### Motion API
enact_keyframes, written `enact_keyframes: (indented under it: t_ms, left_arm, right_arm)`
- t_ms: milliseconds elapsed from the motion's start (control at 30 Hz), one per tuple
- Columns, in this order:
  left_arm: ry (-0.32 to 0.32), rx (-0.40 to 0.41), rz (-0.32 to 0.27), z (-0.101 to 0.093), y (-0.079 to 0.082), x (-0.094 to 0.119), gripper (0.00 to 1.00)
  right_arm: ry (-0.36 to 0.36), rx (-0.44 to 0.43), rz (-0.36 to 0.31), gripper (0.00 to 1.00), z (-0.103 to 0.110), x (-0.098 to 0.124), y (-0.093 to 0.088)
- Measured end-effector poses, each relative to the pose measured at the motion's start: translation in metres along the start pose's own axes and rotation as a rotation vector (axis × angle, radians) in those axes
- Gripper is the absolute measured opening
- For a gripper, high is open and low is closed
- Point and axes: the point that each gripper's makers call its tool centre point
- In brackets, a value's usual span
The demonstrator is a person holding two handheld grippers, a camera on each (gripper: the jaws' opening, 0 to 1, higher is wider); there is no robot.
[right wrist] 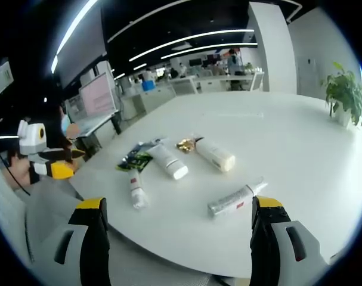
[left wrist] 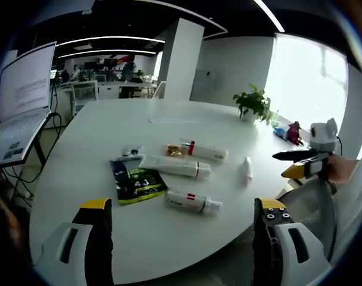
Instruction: Arrange the skincare products in the storage area until every visible bottle or jar stands upright without overlapping.
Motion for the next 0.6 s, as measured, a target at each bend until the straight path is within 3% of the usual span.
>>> enact_keyframes:
  t_ms: [600]
  left_arm:
    - [0.002,0.009,-0.014,0.0023,0.001,0.0005,0.91]
  right_arm:
    - [-0.001,0.015,0.025,1.0,0.0007,-0.0015,-0.0041]
Point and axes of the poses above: the point that each gripper's makers call its tool centre point, and the gripper's own axes: x roughly backward along the fingers, z roughly to its left, y roughly out of its top, and after that the axes turned 12 degrees about -x, right-handed
